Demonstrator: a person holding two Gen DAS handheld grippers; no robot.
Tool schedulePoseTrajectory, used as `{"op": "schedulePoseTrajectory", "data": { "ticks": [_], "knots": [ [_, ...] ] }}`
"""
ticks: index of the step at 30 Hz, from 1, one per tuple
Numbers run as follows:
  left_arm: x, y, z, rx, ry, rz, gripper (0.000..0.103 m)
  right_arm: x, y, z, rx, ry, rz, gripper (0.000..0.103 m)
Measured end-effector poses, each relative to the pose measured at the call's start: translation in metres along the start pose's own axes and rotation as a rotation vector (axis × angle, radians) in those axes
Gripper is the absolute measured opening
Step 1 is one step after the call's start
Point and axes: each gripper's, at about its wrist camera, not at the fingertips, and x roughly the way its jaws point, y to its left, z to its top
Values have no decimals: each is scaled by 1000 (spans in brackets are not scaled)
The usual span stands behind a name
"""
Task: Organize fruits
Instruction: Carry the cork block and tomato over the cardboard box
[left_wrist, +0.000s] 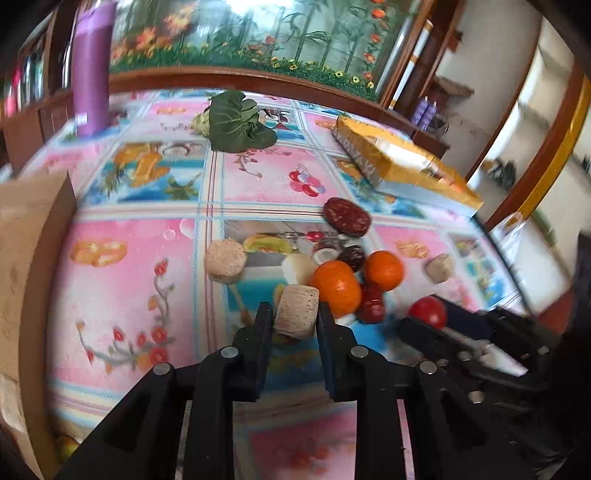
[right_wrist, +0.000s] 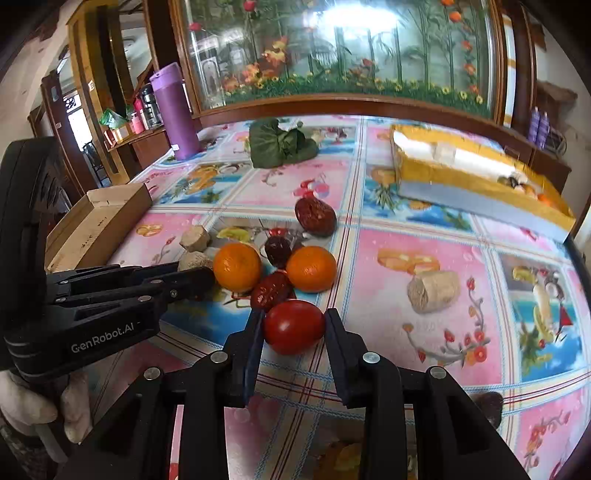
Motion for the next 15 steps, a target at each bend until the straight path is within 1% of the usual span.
{"op": "schedulePoseTrajectory", "data": {
  "ticks": [2, 3, 5, 7, 8, 10, 12, 15],
  "knots": [
    [-21, 6, 0, -75, -22, -73, 23, -6, 8, 1, -36, -29, -39, 35],
    [-36, 8, -1, -92, -33, -85, 23, -11, 12, 3, -42, -34, -47, 35],
    [-70, 15, -6, -108, -71, -78, 23, -21, 19, 6, -30, -33, -3, 35],
    [-109, 29, -12, -119, -124, 3, 23, -33, 31, 9, -34, -36, 40, 35],
    [-128, 39, -16, -127, -155, 61, 23, -39, 42, 12, -46, -40, 65, 35],
    [-160, 63, -28, -158, -207, 210, 23, -45, 63, 16, -62, -37, 123, 36],
    [-178, 90, -40, -208, -221, 350, 23, -46, 91, 20, -83, -17, 209, 36],
    [-189, 131, -57, -317, -205, 471, 23, -38, 138, 20, -126, 26, 312, 36]
  ]
}}
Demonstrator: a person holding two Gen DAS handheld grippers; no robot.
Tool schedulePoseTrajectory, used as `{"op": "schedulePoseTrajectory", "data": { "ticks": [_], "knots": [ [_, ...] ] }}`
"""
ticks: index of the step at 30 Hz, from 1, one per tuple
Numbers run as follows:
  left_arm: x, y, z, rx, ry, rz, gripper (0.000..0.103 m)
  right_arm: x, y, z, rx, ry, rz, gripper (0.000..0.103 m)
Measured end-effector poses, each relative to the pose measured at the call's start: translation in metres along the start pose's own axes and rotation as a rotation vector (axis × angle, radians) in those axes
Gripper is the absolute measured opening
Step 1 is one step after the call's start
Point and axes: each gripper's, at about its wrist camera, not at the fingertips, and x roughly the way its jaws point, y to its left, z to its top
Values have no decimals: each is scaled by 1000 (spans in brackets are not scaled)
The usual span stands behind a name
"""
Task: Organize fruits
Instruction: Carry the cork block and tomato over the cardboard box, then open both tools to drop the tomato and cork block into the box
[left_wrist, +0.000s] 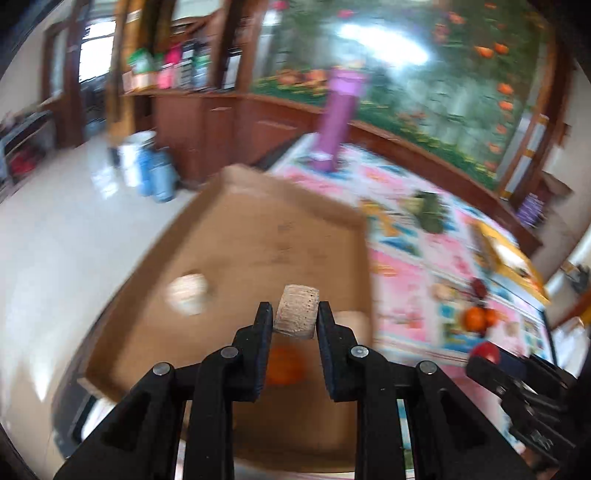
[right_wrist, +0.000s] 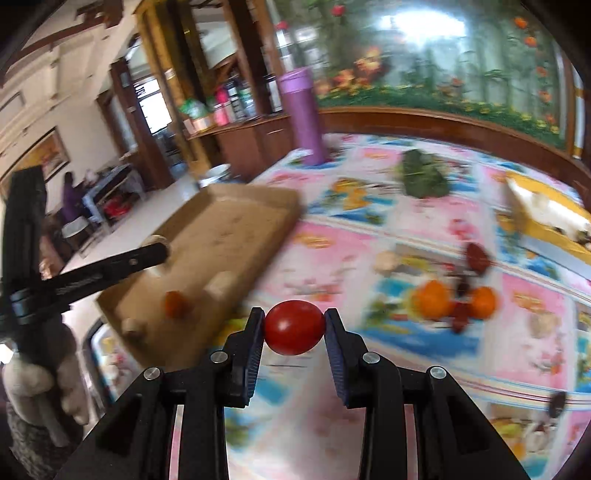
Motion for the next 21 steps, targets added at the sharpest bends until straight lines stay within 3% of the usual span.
{"op": "schedulePoseTrajectory", "data": {
  "ticks": [2, 6, 10, 17, 21],
  "knots": [
    [9, 22, -4, -57, 34, 51, 23, 17, 28, 2, -29, 28, 43, 36],
    [22, 38, -9, -105, 90, 66, 23, 46, 80, 1, -122, 68, 80, 36],
    [26, 46, -9, -133, 101, 55, 23, 73, 120, -9, -225, 109, 38, 36],
    [19, 62, -5, -171, 70, 42, 25, 86, 131, -18, -286, 114, 9, 36],
    [4, 66, -5, -188, 18, 26, 34, 78, 121, -15, -241, 89, 29, 37]
  ]
}}
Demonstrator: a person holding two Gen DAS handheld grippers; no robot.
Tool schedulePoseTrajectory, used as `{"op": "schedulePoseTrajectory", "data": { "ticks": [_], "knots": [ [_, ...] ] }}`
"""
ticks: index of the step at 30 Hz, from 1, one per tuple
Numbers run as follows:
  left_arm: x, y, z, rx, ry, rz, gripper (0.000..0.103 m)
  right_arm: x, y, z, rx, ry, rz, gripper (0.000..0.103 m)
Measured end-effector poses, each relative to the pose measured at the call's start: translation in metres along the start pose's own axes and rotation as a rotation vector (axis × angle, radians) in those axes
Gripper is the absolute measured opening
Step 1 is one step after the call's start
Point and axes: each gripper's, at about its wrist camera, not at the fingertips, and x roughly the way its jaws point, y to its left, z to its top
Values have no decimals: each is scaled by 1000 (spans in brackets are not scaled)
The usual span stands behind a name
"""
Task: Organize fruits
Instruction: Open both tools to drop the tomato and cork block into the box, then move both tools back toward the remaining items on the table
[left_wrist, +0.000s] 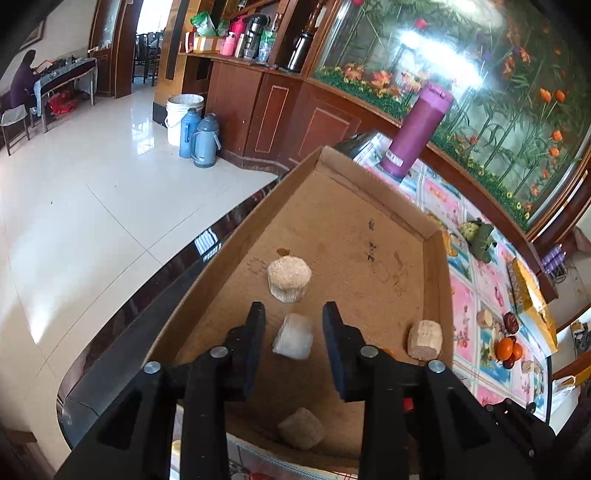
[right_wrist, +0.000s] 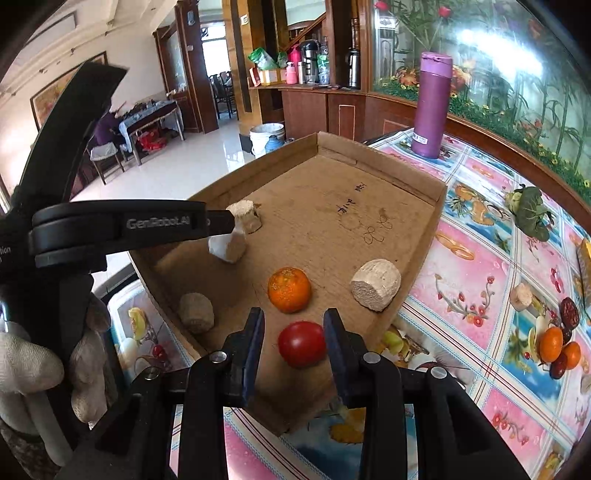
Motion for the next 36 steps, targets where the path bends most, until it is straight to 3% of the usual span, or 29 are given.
{"op": "schedulePoseTrajectory", "data": {
  "ticks": [2, 6, 14, 19, 26, 29, 32, 34, 36],
  "knots": [
    [-9, -3, -1, 9, -23, -4, 36, -11, -6, -1, 33, -24, 5, 38],
    [-24, -18, -1, 42, -40, -44, 36, -35, -20, -5, 104, -66, -10, 62],
    [-94, -64, 0, 184, -142, -163, 36, -112, -65, -12, 210, -170, -113, 63],
    [-160, -86, 22, 296, -225, -228, 38, -181, -105, -2, 220, -223, -254, 62],
    [-254, -113, 76, 438, -353, -212, 44, -323, -137, 40, 252, -412, -365, 62],
    [-288, -123, 105, 474, -418, -156, 46, -382, -137, 68, 249, -471, -409, 62],
    [-312, -135, 131, 507, -498, -88, 59, -429, -135, 103, 242, -486, -465, 64],
    [-317, -140, 142, 503, -517, -103, 69, -453, -133, 119, 249, -494, -499, 69],
    [-310, -140, 143, 481, -517, -149, 70, -465, -132, 127, 259, -491, -523, 74]
  ]
}}
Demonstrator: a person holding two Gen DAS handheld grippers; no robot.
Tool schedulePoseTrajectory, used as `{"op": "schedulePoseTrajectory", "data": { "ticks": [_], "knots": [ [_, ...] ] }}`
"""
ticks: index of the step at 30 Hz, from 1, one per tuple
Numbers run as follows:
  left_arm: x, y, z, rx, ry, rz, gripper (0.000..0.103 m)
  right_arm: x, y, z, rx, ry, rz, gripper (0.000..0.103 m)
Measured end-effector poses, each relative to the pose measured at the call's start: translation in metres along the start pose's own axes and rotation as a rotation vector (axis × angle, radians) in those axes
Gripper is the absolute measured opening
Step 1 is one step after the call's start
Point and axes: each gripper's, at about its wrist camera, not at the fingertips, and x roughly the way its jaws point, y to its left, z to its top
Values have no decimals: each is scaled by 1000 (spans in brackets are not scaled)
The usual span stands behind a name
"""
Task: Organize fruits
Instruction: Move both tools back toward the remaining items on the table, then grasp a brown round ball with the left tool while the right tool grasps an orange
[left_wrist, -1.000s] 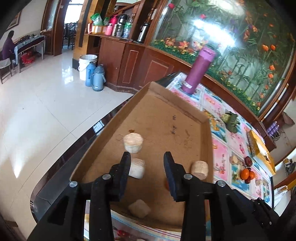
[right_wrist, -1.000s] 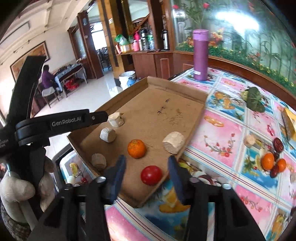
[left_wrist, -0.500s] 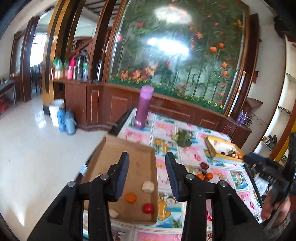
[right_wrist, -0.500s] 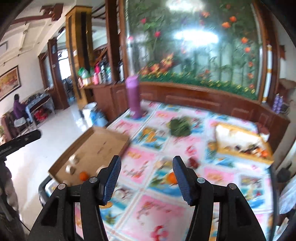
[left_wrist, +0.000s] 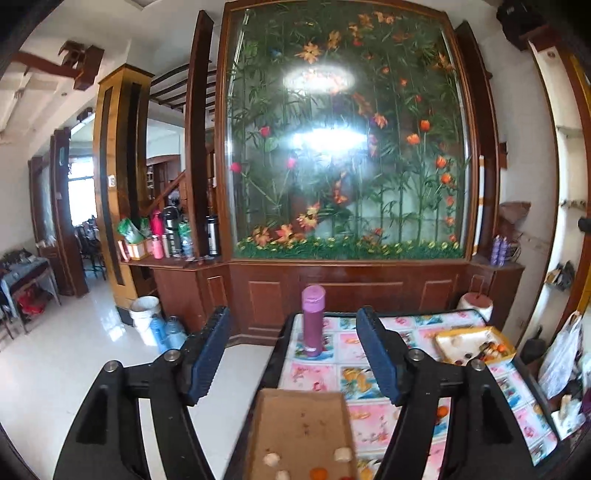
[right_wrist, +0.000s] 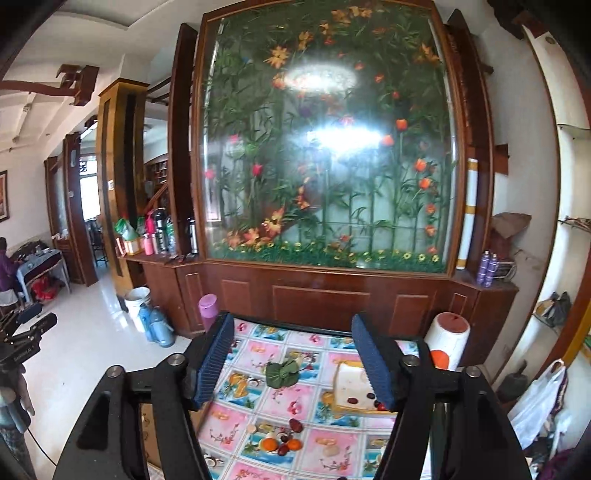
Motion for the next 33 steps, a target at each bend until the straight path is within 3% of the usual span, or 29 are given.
{"op": "schedulePoseTrajectory", "data": {
  "ticks": [5, 11, 12, 14, 15, 16, 17, 20, 27, 33],
  "knots": [
    [60, -40, -46, -3, 123, -131, 72, 14, -6, -45, 15, 65, 45, 78],
    [153, -100, -129, -12, 355, -285, 71, 101, -28, -157, 106, 283, 110, 77],
    [164, -108, -142, -8, 379, -306, 70, 118, -34, -176, 132, 324, 123, 73],
    [187, -127, -169, -4, 420, -343, 56, 158, -48, -219, 203, 415, 154, 60],
    [200, -135, -184, -7, 452, -365, 42, 176, -53, -237, 233, 457, 158, 49],
    [215, -142, -199, -21, 492, -391, 35, 193, -57, -256, 262, 500, 161, 43],
    [226, -147, -211, -36, 523, -405, 35, 211, -62, -274, 291, 538, 161, 38],
    [267, -163, -244, -79, 607, -393, 34, 253, -71, -315, 370, 588, 143, 38],
    [324, -185, -276, -97, 675, -352, 34, 296, -61, -336, 327, 542, 115, 38],
    [346, -195, -301, -83, 726, -341, 34, 321, -48, -346, 277, 559, 112, 38]
  ]
}}
